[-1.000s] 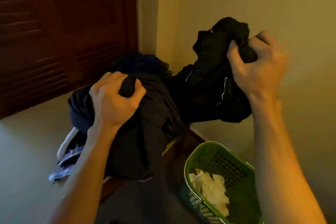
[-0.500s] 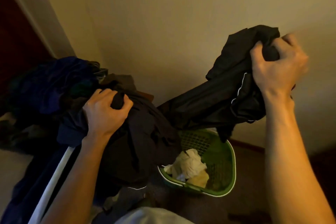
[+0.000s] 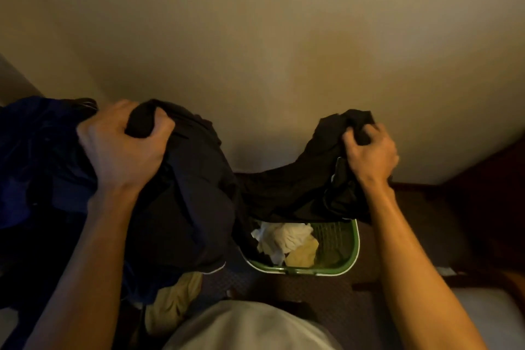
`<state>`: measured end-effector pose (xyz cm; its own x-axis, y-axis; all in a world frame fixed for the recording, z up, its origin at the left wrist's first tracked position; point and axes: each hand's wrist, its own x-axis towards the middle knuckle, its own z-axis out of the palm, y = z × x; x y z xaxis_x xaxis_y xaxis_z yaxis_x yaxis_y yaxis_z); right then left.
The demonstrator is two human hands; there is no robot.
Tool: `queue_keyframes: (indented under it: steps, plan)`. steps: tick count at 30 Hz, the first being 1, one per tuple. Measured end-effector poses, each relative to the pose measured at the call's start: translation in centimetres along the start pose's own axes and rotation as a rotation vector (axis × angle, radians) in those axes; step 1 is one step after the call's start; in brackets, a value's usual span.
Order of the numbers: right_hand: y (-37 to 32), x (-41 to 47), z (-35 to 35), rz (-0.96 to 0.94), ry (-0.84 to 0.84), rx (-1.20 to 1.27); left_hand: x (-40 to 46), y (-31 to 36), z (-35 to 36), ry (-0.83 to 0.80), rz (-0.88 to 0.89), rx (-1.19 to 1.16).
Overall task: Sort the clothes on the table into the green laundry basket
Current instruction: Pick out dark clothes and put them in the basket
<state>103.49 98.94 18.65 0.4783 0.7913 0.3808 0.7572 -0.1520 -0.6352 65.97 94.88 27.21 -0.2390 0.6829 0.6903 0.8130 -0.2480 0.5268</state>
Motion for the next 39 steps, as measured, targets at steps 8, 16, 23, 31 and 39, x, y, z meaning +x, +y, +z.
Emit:
queue_keyframes:
  steps: [8, 16, 23, 31, 39]
  plan:
    - [5.5, -2.3, 5.1, 0.052, -0.643, -0.098, 1.7, 5.9, 4.4, 0.012, 0.132, -0.040]
    - [8.8, -1.2, 2.4, 0.114, -0.588, 0.074, 2.5, 13.2, 8.5, 0.102, 0.140, -0.187]
    - [10.7, -0.4, 0.5, 0.273, -0.429, 0.179, 3.7, 18.9, 11.3, 0.202, 0.130, -0.505]
    - [14.4, -1.5, -0.9, 0.506, -0.290, 0.182, -10.1, 10.3, 22.3, -0.702, -0.104, -0.307]
    - [15.8, -4.8, 0.3, 0.560, -0.432, 0.159, -18.8, 1.9, 23.2, -1.170, -0.392, -0.172]
